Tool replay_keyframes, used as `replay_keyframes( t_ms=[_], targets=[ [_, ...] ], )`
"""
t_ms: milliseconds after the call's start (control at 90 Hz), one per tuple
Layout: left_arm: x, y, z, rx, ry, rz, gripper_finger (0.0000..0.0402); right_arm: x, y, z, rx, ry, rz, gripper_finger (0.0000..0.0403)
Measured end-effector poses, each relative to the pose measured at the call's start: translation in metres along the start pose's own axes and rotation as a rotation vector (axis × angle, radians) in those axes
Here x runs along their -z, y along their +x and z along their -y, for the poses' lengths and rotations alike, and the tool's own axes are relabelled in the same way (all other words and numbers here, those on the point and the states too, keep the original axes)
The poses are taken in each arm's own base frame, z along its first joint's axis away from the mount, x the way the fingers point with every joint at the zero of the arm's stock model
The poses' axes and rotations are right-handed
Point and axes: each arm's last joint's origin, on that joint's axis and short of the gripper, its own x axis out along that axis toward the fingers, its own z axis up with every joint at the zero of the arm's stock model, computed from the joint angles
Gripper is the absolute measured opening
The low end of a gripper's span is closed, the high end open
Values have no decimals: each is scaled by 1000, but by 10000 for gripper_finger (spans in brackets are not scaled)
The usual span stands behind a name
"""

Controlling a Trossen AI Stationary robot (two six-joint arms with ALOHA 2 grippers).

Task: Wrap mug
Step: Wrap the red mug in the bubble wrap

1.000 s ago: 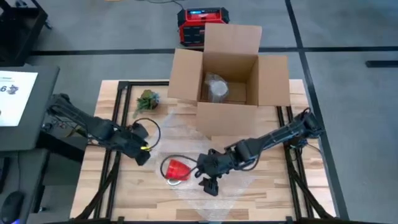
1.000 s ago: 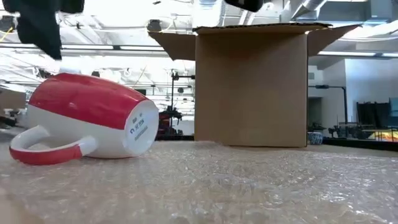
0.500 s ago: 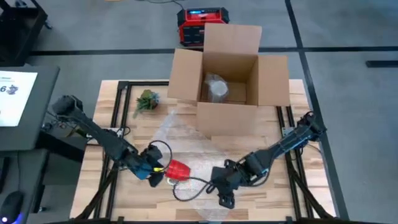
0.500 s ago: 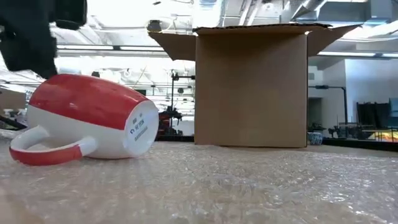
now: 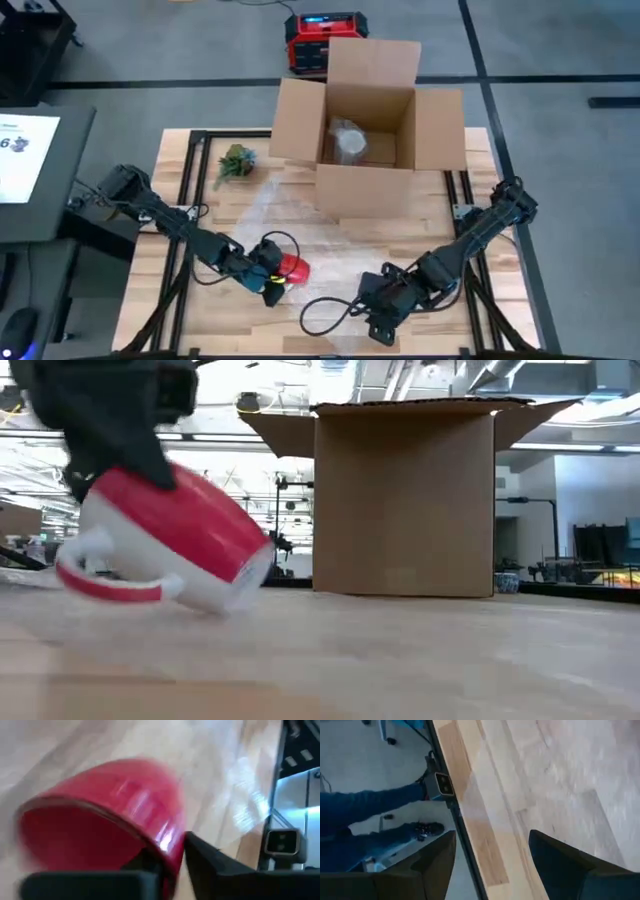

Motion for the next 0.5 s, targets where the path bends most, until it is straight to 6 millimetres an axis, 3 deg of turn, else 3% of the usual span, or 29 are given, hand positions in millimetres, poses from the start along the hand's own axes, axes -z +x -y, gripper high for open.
replay_keyframes(
  t_ms=[167, 278, 422, 500],
  targets=[
    [-39, -15, 26, 47, 55, 18, 4, 4, -11, 3, 13, 85, -7, 239],
    [-59, -23, 30, 20, 95, -24, 3, 8, -10, 5, 53, 100, -31, 239],
    [-74, -7, 29, -60, 125, -159, 2, 12, -4, 6, 92, 107, -48, 239],
    [-81, 8, 41, -64, 175, -232, 2, 11, -5, 6, 96, 119, -40, 239]
  ],
)
